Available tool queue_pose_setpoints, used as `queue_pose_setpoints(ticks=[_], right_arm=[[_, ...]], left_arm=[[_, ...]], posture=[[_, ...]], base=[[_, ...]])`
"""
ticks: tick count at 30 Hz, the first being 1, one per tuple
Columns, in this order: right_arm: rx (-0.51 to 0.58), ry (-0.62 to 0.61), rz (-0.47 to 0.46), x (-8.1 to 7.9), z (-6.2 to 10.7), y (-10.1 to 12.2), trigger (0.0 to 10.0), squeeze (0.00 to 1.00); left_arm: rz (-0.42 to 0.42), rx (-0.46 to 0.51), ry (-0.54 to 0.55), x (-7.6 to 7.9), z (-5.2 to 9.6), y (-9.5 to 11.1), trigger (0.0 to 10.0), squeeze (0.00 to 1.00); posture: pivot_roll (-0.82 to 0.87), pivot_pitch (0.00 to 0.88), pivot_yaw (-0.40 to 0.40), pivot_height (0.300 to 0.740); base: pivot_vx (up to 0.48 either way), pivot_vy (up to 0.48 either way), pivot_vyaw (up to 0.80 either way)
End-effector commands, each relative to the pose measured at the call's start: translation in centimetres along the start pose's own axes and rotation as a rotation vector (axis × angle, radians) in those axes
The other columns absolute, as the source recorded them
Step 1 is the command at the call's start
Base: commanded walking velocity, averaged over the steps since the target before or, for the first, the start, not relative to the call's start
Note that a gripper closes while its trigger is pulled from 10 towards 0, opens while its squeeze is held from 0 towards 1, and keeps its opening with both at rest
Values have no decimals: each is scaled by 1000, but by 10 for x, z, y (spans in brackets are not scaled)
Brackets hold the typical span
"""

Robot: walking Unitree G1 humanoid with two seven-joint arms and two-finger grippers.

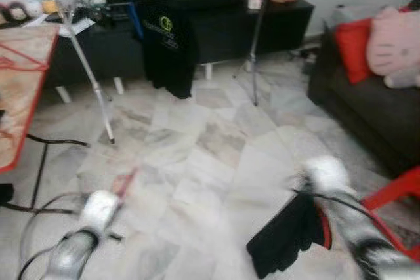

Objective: Hang hanger

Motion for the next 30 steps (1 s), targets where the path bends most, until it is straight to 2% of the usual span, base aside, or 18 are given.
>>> queue_pose_setpoints(ticks=[1, 4, 6, 7, 8, 10, 12, 16, 20, 24, 27, 29, 30], right_arm=[[139, 82, 98, -18, -7, 56, 10000, 0], [132, 92, 111, -24, -6, 53, 10000, 0], [129, 92, 110, -25, -6, 52, 10000, 0], [119, 94, 104, -26, -6, 50, 10000, 0], [119, 94, 104, -26, -6, 50, 10000, 0], [113, 95, 113, -27, -6, 49, 10000, 0], [99, 105, 148, -29, -7, 50, 10000, 0], [100, 107, 169, -31, -7, 53, 10000, 0], [101, 106, 175, -31, -8, 55, 10000, 0], [76, 106, 165, -32, -9, 54, 10000, 0], [63, 110, 171, -34, -9, 53, 10000, 0], [56, 119, 172, -38, -9, 52, 10000, 0], [56, 119, 172, -38, -9, 52, 10000, 0]], left_arm=[[-60, 17, -236, 53, -16, 23, 10000, 0], [-98, 8, -140, 44, -23, 17, 10000, 0], [-93, 2, -146, 46, -23, 16, 10000, 0], [-82, -21, -195, 53, -20, 13, 10000, 0], [-82, -21, -195, 53, -20, 13, 10000, 0], [-90, -73, -270, 64, -14, 9, 10000, 0], [-154, -207, -361, 73, -1, -2, 10000, 0], [-231, -290, -414, 75, 9, -11, 10000, 0], [-230, -296, -435, 75, 12, -7, 10000, 0], [-219, -337, -503, 82, 24, -1, 10000, 0], [-150, -276, -570, 96, 28, 15, 10000, 0], [-115, -208, -565, 102, 22, 29, 10000, 0], [-115, -208, -565, 102, 22, 29, 10000, 0]], posture=[[21, 0, -45, 740], [13, 0, -40, 740], [13, 0, -40, 740], [8, 0, -36, 740], [8, 0, -36, 740], [8, 0, -36, 740], [13, 0, -33, 740], [15, 0, -34, 740], [19, 0, -38, 740], [25, 0, -43, 740], [28, 0, -45, 740], [28, 0, -45, 740], [28, 0, -45, 740]], base=[[0, 0, 0], [0, 0, 0], [0, 0, 0], [0, 0, 0], [0, 0, 0], [0, 0, 0], [0, 0, 0], [0, 0, 0], [0, 0, 0], [0, 0, 0], [0, 0, 0], [0, 0, 0], [0, 0, 0]])
Point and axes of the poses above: a point about 5 cm out from each wrist's last joint towards the gripper, its own z axis pointing back from the gripper into the wrist, its own y axis along the axis of the wrist's last joint, x = y × z, the point moved 5 cm from there along -z, pointing out of the wrist towards the gripper, and after that the axes turned 15 degrees about z, right-handed, at the moved point
